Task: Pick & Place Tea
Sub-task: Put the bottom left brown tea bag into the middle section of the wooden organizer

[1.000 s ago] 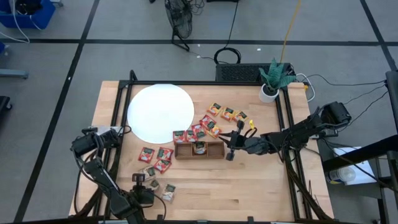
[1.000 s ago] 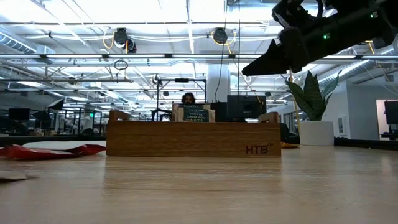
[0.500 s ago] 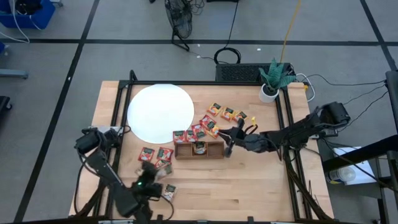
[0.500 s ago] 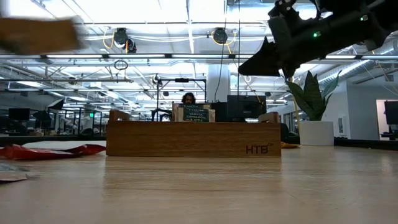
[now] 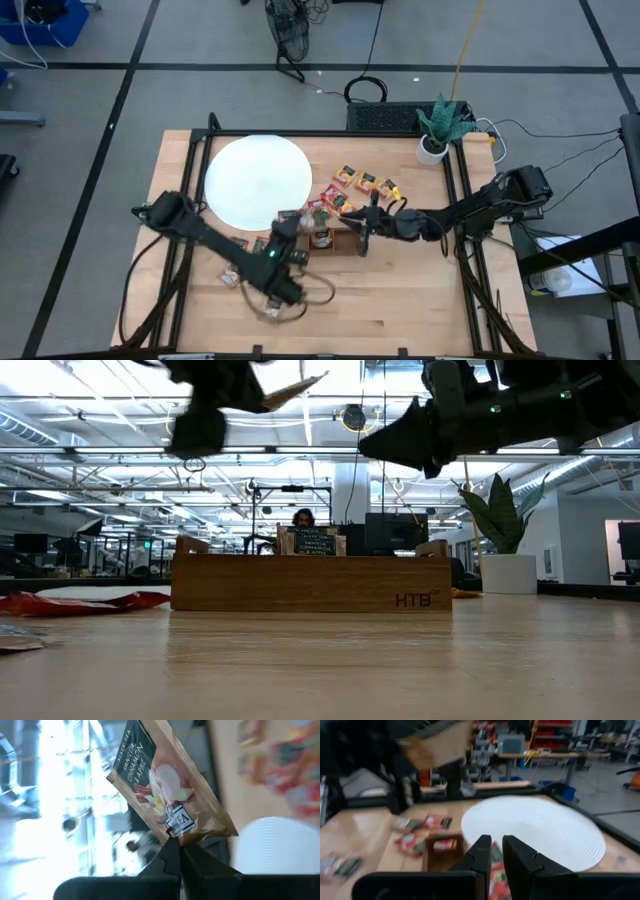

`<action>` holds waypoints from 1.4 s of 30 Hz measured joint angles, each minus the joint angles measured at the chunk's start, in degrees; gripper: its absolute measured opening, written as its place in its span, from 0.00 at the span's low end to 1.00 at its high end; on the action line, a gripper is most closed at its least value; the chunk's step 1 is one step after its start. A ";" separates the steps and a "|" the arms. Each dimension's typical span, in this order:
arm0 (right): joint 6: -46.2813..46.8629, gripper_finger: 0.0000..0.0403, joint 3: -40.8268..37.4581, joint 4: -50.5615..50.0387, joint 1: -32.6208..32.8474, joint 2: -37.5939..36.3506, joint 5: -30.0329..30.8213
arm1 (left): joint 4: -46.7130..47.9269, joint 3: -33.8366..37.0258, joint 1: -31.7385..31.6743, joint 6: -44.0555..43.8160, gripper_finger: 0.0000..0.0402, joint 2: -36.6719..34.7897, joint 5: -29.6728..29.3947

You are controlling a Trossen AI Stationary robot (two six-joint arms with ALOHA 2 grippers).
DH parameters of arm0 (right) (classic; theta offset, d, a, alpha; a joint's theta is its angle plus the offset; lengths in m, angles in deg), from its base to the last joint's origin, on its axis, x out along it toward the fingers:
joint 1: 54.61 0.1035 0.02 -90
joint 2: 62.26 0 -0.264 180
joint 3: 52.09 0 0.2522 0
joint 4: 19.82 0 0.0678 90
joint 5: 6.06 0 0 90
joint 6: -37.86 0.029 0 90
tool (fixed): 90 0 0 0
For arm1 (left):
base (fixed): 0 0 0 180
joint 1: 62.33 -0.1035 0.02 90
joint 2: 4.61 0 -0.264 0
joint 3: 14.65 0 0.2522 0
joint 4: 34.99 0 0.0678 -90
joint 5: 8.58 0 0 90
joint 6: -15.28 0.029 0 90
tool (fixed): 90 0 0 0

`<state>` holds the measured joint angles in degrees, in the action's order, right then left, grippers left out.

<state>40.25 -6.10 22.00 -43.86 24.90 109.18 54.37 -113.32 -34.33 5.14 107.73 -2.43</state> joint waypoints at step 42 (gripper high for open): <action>25.42 0.39 6.78 0.17 -23.11 -2.12 -38.88 | -26.71 0.00 -12.74 20.53 0.00 -0.02 1.75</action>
<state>65.68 0.68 22.17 -66.97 22.78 70.29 27.66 -113.32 -47.07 25.68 107.70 -0.69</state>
